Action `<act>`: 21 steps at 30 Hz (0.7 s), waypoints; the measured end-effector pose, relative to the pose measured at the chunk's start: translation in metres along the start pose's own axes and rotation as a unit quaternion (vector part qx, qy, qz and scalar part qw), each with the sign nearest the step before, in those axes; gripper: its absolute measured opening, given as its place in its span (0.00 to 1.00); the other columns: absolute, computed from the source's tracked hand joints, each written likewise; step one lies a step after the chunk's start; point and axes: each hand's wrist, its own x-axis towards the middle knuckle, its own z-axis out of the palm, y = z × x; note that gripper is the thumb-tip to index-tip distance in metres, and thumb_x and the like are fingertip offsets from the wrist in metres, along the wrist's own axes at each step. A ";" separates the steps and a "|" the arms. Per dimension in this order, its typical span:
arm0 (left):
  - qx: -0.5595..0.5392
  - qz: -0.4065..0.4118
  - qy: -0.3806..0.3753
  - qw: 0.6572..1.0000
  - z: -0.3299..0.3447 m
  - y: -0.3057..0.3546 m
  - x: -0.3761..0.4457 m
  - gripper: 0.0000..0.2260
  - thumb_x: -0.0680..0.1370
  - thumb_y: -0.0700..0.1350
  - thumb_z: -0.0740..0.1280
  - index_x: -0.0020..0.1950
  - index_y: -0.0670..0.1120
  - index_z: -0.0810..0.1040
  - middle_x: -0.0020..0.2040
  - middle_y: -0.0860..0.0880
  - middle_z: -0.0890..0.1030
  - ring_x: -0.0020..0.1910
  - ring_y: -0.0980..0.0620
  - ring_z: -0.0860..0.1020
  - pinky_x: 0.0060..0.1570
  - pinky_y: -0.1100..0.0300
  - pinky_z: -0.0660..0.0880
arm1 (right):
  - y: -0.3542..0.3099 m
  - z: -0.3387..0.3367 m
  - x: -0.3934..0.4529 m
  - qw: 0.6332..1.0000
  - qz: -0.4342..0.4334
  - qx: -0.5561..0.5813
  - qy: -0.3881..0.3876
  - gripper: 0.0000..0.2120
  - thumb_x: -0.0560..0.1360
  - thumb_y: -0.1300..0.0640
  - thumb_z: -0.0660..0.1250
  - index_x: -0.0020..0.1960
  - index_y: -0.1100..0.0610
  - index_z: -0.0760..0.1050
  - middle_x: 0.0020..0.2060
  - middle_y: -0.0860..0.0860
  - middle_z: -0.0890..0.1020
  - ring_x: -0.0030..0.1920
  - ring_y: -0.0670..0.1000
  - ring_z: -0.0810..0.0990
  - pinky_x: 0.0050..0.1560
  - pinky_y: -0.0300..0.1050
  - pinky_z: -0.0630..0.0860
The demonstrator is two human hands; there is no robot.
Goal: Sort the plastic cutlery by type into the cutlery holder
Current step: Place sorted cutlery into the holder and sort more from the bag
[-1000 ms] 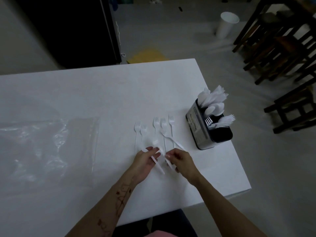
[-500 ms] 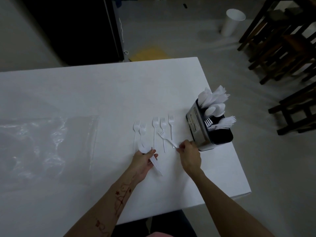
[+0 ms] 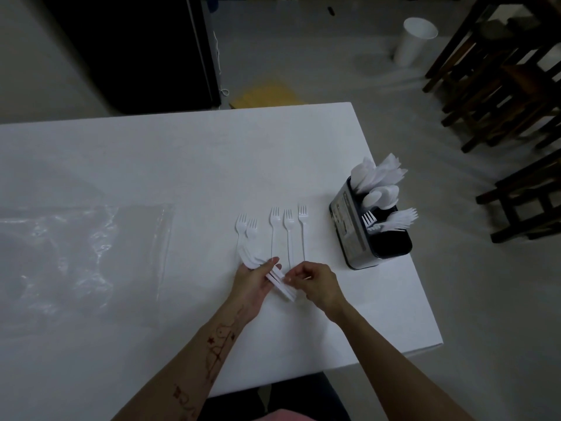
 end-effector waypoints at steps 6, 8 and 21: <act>-0.003 -0.021 0.043 0.999 -0.007 -0.001 0.004 0.04 0.78 0.37 0.64 0.53 0.39 0.75 0.49 0.43 0.80 0.47 0.48 0.79 0.50 0.54 0.76 | 0.001 0.001 0.020 0.980 0.003 -0.079 0.181 0.08 0.73 0.51 0.73 0.47 0.55 0.79 0.42 0.48 0.82 0.41 0.48 0.81 0.43 0.41 0.78; 0.003 -0.031 0.045 0.999 -0.009 0.000 0.004 0.03 0.80 0.37 0.62 0.51 0.42 0.74 0.47 0.45 0.80 0.45 0.49 0.78 0.50 0.56 0.74 | -0.001 0.000 0.029 0.960 0.015 -0.141 0.241 0.11 0.74 0.51 0.72 0.50 0.56 0.75 0.44 0.50 0.79 0.42 0.49 0.78 0.42 0.43 0.75; -0.065 -0.063 0.049 0.995 -0.015 0.006 0.014 0.04 0.80 0.38 0.61 0.51 0.39 0.74 0.43 0.44 0.77 0.43 0.49 0.75 0.56 0.53 0.73 | -0.004 -0.001 0.016 0.994 -0.061 -0.014 0.089 0.05 0.75 0.54 0.72 0.47 0.54 0.77 0.39 0.48 0.84 0.41 0.47 0.83 0.40 0.35 0.79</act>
